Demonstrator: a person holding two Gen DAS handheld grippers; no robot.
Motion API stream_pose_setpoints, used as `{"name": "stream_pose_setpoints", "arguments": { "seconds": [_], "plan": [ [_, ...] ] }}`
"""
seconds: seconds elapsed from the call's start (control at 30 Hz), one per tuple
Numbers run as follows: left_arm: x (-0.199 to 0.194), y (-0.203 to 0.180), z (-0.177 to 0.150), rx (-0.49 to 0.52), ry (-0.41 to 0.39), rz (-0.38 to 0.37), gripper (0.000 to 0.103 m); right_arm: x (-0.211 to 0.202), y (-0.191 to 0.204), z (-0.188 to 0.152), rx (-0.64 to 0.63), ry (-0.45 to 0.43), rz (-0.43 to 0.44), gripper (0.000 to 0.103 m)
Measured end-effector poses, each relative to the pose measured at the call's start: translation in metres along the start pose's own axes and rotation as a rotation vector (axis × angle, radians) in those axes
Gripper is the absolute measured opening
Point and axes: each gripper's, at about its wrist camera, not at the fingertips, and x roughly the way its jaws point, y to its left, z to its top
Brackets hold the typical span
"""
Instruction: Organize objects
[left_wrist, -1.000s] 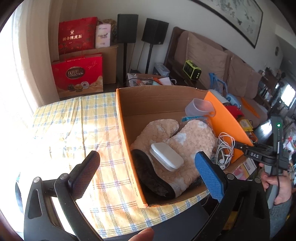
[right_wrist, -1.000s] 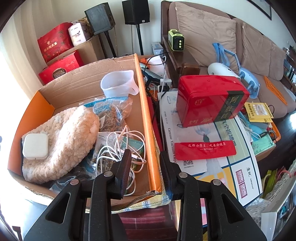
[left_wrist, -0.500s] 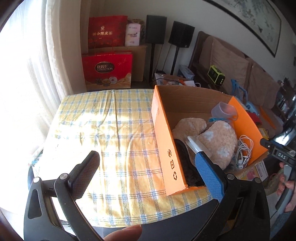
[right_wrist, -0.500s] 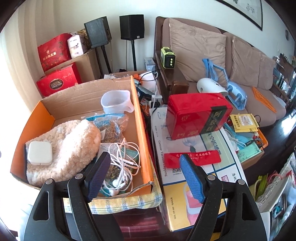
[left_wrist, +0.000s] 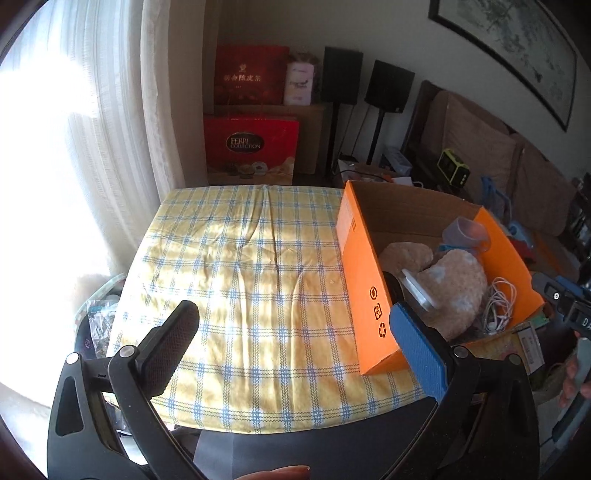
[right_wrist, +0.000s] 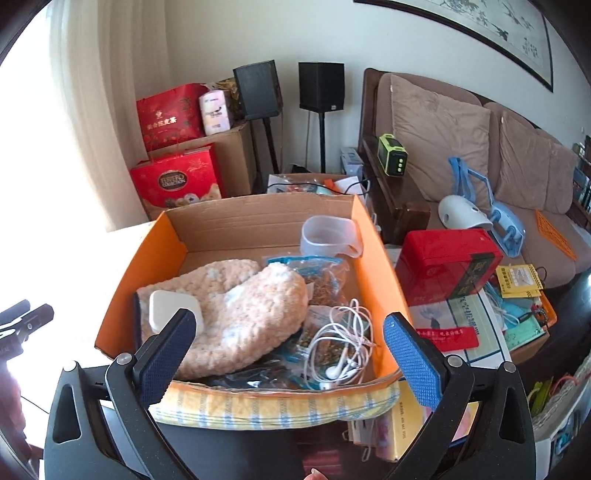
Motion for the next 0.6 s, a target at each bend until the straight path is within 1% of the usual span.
{"name": "stream_pose_setpoints", "arguments": {
  "seconds": [0.13,0.27,0.43,0.6],
  "plan": [
    [-0.012,0.005,-0.004,-0.009,-0.032,0.030,0.103,-0.005,0.018,-0.005,-0.008,-0.017,0.020,0.102],
    [-0.017,0.008,-0.008,-0.007,-0.035,0.065,0.103,-0.008,0.032,-0.012,-0.004,-0.023,0.029,0.102],
    [-0.019,0.012,-0.016,-0.023,-0.021,0.064,0.103,-0.006,0.044,-0.022,-0.023,-0.010,0.037,0.102],
    [-0.021,0.012,-0.023,-0.031,-0.018,0.066,0.103,-0.005,0.048,-0.032,0.003,-0.001,0.048,0.102]
  ]
}}
